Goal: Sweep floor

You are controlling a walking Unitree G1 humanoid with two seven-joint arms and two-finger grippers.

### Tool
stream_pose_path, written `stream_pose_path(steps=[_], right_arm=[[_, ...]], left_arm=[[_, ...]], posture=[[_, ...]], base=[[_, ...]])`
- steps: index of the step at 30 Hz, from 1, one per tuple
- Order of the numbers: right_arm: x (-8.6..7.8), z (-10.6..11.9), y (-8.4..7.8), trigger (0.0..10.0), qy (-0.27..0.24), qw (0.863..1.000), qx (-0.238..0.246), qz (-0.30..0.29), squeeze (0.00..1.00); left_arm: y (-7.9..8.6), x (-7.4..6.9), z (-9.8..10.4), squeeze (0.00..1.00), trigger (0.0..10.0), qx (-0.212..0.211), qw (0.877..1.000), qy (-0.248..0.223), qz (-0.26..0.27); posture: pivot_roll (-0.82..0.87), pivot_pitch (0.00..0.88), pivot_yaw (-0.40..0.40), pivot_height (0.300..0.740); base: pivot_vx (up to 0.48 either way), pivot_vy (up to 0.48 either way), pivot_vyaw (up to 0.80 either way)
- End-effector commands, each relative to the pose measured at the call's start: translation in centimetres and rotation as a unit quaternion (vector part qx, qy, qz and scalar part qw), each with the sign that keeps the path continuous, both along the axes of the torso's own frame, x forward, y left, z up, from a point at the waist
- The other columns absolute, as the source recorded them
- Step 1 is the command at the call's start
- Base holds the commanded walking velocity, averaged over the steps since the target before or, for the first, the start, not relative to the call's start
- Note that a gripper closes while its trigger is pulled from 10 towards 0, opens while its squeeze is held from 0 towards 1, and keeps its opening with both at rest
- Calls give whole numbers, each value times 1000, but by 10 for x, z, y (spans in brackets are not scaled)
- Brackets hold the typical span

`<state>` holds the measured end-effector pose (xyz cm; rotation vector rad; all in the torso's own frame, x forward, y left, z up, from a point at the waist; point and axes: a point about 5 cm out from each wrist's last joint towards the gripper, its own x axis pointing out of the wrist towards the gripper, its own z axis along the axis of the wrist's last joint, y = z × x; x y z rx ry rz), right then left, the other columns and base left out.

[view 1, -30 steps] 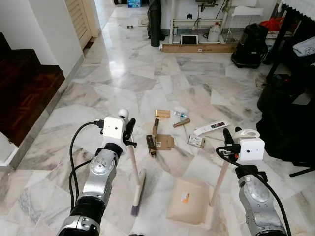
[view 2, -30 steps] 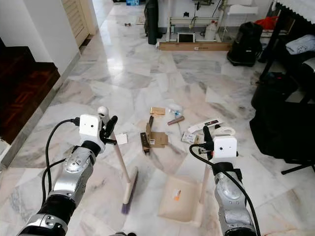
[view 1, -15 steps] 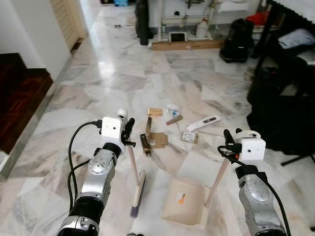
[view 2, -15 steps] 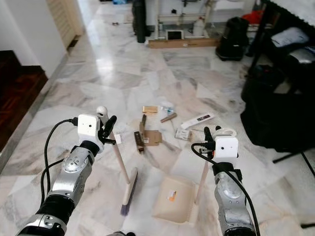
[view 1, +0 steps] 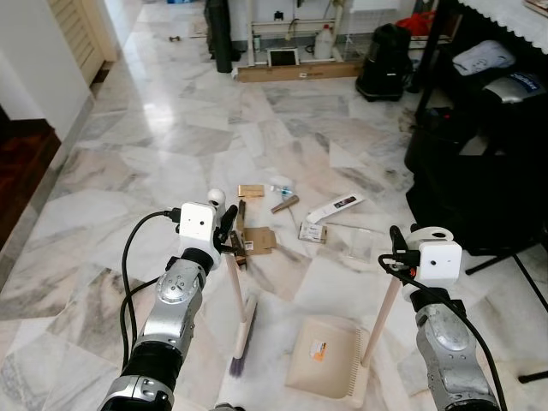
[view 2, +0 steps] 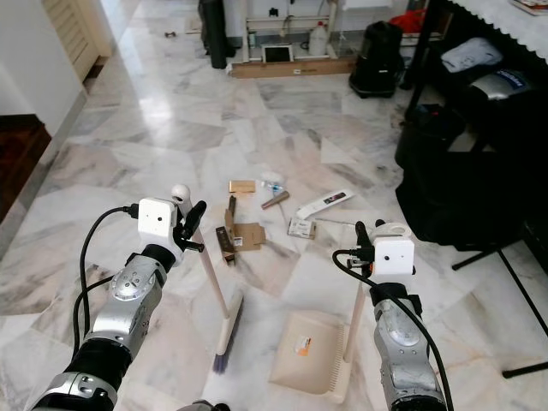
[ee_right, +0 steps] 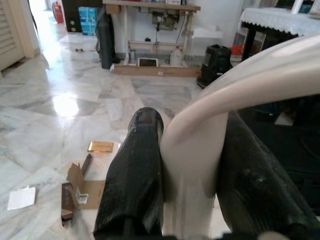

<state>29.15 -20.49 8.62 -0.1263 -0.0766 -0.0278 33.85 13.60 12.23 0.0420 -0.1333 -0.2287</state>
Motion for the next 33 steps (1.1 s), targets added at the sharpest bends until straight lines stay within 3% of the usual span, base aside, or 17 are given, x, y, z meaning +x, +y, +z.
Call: stream_pose_path(steps=[1, 12, 33], right_arm=[[2, 8, -1, 10000, -20, 1000, -4, -1, 0], [3, 8, 0, 10000, -19, 1000, -3, 1, 0], [3, 7, -2, 10000, -10, 1000, 5, -2, 0]], left_arm=[[-1, 1, 11, 0, 10000, 3, 1000, -28, -2], [1, 1, 10, 0, 10000, 2, 1000, -26, 4], [3, 1, 8, 0, 10000, -11, 1000, -22, 13]], posture=[[51, 62, 23, 740], [50, 65, 19, 740], [42, 69, 10, 740]], base=[[0, -450, 0], [0, -403, -211], [0, 0, -75]])
